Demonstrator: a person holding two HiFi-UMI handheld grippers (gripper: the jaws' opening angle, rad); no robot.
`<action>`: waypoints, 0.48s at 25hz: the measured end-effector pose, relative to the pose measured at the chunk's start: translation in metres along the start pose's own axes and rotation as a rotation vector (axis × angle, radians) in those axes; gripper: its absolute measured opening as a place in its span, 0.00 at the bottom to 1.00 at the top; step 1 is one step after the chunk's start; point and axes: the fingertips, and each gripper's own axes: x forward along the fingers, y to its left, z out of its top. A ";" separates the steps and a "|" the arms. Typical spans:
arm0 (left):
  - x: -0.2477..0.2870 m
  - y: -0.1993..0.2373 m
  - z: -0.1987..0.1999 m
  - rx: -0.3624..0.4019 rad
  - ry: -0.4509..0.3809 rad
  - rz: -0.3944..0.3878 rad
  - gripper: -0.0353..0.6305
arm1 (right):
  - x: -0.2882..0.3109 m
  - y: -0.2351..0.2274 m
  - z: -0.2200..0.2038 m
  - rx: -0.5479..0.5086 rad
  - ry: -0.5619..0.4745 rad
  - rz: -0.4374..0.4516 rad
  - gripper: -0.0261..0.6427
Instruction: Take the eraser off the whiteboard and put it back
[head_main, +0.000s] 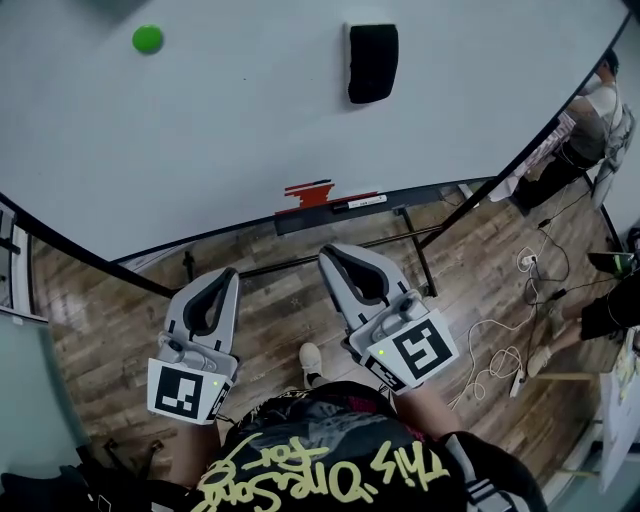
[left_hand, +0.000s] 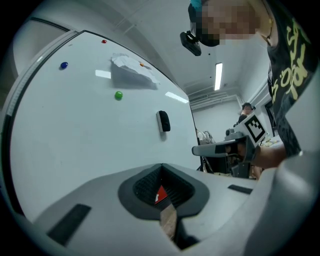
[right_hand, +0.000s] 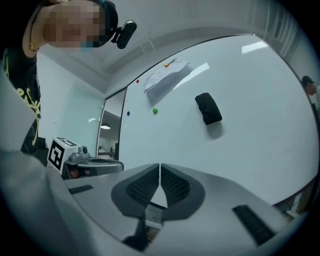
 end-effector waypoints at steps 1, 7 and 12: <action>-0.003 0.000 0.000 -0.001 0.000 0.001 0.06 | -0.001 0.002 0.000 -0.002 -0.004 -0.003 0.06; -0.015 -0.001 0.003 -0.002 -0.008 -0.001 0.06 | -0.006 0.013 0.002 -0.019 0.004 -0.011 0.05; -0.027 -0.003 -0.001 -0.002 -0.009 -0.015 0.06 | -0.008 0.026 -0.001 -0.021 0.005 -0.019 0.05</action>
